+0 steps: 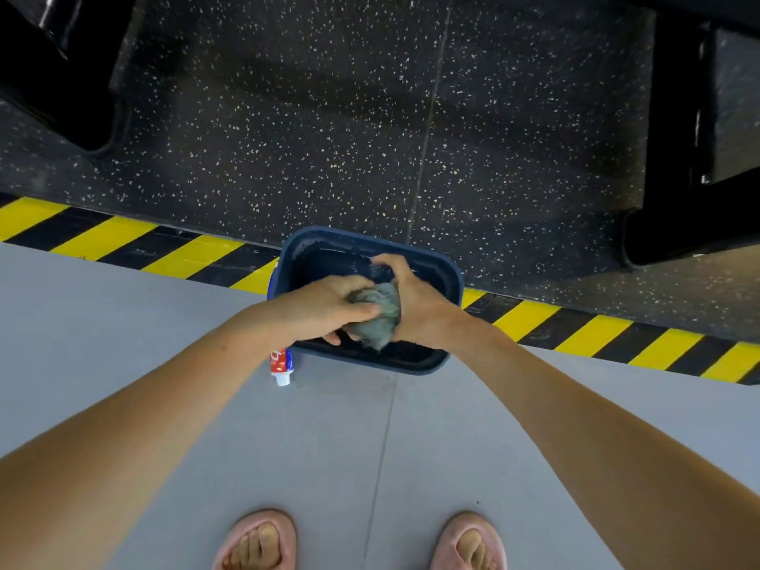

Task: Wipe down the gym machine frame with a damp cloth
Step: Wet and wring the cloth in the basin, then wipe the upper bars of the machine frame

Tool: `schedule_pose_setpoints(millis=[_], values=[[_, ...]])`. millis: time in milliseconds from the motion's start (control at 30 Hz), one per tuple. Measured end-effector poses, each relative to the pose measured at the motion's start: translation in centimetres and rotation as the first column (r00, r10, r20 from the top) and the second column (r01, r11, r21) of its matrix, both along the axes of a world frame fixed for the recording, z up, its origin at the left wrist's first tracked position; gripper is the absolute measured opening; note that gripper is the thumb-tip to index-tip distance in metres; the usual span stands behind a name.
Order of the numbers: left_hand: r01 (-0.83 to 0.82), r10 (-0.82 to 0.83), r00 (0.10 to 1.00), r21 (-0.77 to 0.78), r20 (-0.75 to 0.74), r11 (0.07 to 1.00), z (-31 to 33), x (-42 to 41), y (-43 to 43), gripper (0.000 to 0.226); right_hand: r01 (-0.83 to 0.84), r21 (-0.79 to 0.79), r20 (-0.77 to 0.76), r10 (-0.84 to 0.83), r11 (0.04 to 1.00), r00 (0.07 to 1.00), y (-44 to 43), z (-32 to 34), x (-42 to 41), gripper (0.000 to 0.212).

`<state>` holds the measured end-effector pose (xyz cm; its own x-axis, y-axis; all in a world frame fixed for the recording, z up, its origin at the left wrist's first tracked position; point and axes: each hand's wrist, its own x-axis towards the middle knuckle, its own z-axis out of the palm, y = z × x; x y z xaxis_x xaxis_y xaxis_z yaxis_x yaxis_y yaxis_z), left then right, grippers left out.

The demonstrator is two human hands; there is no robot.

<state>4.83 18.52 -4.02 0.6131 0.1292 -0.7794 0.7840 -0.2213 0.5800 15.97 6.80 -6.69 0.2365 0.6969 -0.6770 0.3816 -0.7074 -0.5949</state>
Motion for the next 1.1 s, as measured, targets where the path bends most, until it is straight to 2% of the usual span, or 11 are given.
schedule_pose_setpoints(millis=[67,133,200,367,467,533,600,700,867,1000,1100], values=[[-0.209,0.192,0.976,0.193,0.106,0.959,0.6,-1.0,-0.2,0.025,0.221,-0.092,-0.316,-0.239,0.971,0.918,-0.4,1.7,-0.1,0.1],[-0.422,0.412,0.898,0.038,0.155,0.906,2.2,-1.2,-0.7,0.034,0.514,-0.184,-0.54,-0.523,0.838,0.659,-0.6,3.9,-0.7,0.075],[-0.504,0.514,0.846,-0.104,0.14,0.857,4.3,-1.0,-0.9,0.04,0.697,-0.233,-0.574,-0.674,0.678,0.464,-0.9,5.9,-1.7,0.049],[-0.561,0.591,0.806,-0.296,0.015,0.773,12.4,-1.2,-2.0,0.028,0.829,-0.2,-0.491,-0.785,0.523,0.377,-1.6,12.4,-4.1,0.023],[-0.544,0.569,0.822,-0.252,0.03,0.8,18.1,-1.2,-2.6,0.009,0.862,-0.18,-0.399,-0.836,0.474,0.376,-2.3,17.9,-4.5,0.021],[-0.499,0.522,0.848,-0.191,0.094,0.845,22.4,-1.2,-2.8,0.016,0.896,-0.19,-0.396,-0.866,0.402,0.305,-2.9,22.6,-4.7,0.005],[-0.483,0.497,0.85,-0.117,0.173,0.868,27.2,-1.1,-3.2,0.032,0.924,-0.198,-0.393,-0.89,0.327,0.231,-3.9,27.8,-4.4,0.011],[-0.518,0.518,0.823,-0.065,0.234,0.853,35.2,-1.4,-3.8,0.043,0.914,-0.174,-0.414,-0.869,0.368,0.271,-5.8,36.7,-3.2,0.015],[-0.387,0.359,0.876,0.026,0.321,0.922,48.4,-1.4,-4.8,0.034,0.869,-0.241,-0.3,-0.885,0.432,0.356,-9.2,50.2,-2.9,0.068],[-0.288,0.25,0.898,0.054,0.363,0.956,59.4,0.2,-5.2,0.015,0.885,-0.24,-0.53,-0.818,0.398,0.224,-10.9,60.0,-2.9,0.06],[-0.235,0.237,0.884,-0.055,0.403,0.97,67.0,1.1,-6.2,0.028,0.873,-0.223,-0.645,-0.737,0.434,0.202,-12.1,66.7,-3.6,0.049]])
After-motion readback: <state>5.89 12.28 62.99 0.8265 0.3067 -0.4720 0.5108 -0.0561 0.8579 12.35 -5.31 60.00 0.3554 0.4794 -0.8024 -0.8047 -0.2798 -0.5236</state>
